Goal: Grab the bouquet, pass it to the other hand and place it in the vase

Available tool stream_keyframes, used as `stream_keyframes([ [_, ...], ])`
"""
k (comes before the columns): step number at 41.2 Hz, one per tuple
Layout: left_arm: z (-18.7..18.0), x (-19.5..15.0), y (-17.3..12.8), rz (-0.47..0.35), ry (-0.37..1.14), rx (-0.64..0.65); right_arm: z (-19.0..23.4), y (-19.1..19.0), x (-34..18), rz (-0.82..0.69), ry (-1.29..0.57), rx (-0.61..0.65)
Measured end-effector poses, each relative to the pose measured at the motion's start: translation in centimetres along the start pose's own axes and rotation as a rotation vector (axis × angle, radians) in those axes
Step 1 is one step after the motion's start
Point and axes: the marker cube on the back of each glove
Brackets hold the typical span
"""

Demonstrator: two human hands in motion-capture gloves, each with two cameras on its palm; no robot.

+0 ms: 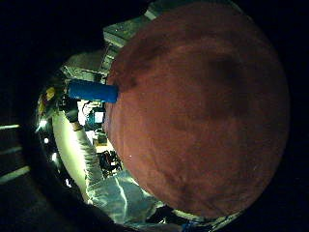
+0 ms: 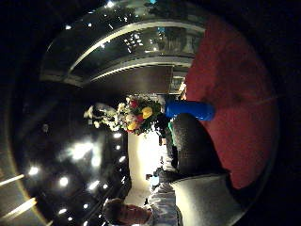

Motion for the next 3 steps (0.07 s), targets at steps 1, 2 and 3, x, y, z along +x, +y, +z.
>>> stream_keyframes([
  [1, -0.04, -0.02, -0.01, -0.006, -0.009, 0.016, -0.01, 0.23, -0.43, -0.089, 0.008, 0.002],
  [2, -0.19, -0.09, -0.02, -0.021, -0.03, 0.042, -0.03, 0.46, -0.79, -0.15, 0.006, -0.002],
  [3, -0.45, -0.22, -0.01, -0.045, -0.066, 0.075, -0.07, 0.58, -0.97, -0.177, 0.001, -0.007],
])
